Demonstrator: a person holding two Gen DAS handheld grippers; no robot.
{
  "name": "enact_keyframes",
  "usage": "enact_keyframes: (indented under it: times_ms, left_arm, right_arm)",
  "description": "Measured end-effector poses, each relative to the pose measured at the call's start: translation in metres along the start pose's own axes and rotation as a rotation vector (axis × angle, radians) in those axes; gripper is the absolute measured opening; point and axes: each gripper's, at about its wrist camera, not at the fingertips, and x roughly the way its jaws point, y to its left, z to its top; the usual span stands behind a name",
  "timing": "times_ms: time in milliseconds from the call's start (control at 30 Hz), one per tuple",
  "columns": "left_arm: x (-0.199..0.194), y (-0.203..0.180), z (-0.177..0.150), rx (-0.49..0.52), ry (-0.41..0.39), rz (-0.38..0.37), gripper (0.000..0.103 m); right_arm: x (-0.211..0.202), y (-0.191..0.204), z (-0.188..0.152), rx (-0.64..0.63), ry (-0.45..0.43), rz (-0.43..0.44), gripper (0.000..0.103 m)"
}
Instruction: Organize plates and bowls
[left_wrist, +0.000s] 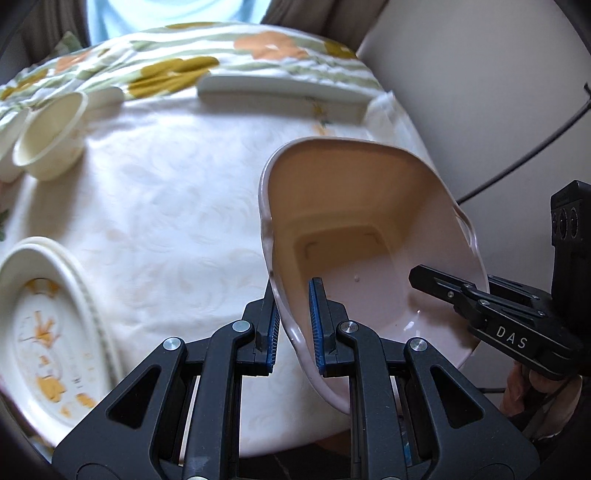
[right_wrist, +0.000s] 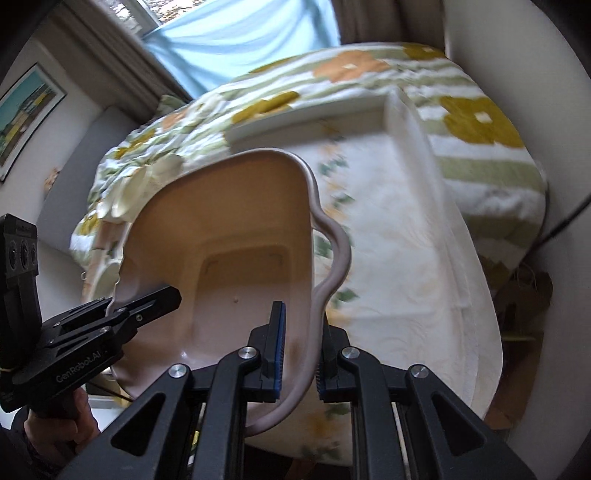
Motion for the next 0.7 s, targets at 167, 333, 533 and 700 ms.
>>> enact_keyframes:
  times_ms: [167, 333, 533, 700]
  left_arm:
    - [0.026, -0.004, -0.007, 0.022, 0.022, 0.006, 0.013]
    - [0.036, -0.008, -0.007, 0.033, 0.027, 0.023, 0.013]
    - [0.044, -0.019, -0.004, 0.08, 0.024, 0.072, 0.013]
    - [0.049, -0.024, -0.001, 0.109, 0.032, 0.111, 0.062]
  right_arm:
    - [0.016, -0.019, -0.01, 0.014, -0.005, -0.008, 0.013]
    - [0.023, -0.025, -0.013, 0.028, -0.009, -0.007, 0.013]
    - [0.027, -0.031, -0.015, 0.051, 0.001, 0.006, 0.013]
    - [0.03, -0.037, -0.017, 0.1, 0.011, 0.038, 0.013]
